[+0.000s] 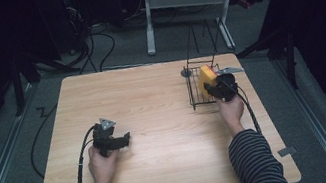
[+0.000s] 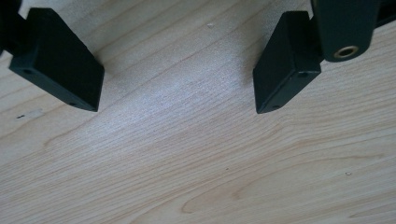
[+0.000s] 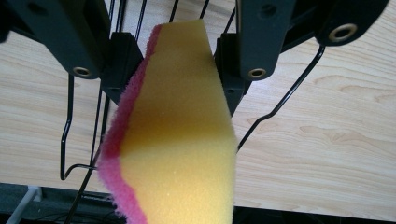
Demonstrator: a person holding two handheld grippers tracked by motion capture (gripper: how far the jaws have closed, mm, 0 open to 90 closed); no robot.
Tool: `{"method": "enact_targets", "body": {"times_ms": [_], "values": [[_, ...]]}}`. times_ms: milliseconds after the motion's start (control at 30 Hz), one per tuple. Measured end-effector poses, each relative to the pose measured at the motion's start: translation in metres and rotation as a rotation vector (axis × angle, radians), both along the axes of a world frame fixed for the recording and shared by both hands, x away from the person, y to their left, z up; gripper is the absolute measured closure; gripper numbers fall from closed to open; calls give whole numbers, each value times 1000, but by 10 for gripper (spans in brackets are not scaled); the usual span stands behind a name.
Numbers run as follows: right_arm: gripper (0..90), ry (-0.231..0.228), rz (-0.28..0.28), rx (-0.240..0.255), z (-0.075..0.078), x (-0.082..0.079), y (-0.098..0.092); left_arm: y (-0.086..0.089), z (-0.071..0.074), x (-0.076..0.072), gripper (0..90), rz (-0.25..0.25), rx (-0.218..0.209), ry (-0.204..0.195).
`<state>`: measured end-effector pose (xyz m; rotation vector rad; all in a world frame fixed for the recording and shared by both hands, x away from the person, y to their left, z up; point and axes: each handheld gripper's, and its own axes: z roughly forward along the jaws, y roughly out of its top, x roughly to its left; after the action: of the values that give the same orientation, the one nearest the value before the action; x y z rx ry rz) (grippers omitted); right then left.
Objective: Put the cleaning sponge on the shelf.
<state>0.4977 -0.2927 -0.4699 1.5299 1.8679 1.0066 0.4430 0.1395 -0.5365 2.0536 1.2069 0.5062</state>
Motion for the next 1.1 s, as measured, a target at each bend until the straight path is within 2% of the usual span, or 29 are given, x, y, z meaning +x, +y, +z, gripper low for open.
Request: {"method": "enact_targets", "body": {"times_ms": [300,400,433,600,800,867,1100], "values": [[584,5,5,-12,0,1,2,0,0,0,171,-1,0,1],[559,14,5,-29,-1,1,2,0,0,0,171,0,0,0],[525,24,-1,-26,-1,1,2,0,0,0,172,-1,0,2],[487,24,-2,-11,-2,2,1,0,0,0,171,-1,0,2],[366,30,5,11,-1,0,-1,0,0,0,172,-1,0,2],[358,31,3,18,0,-1,-2,0,0,0,172,0,0,0],[290,24,18,43,11,-10,-7,0,0,0,171,0,0,0]]}}
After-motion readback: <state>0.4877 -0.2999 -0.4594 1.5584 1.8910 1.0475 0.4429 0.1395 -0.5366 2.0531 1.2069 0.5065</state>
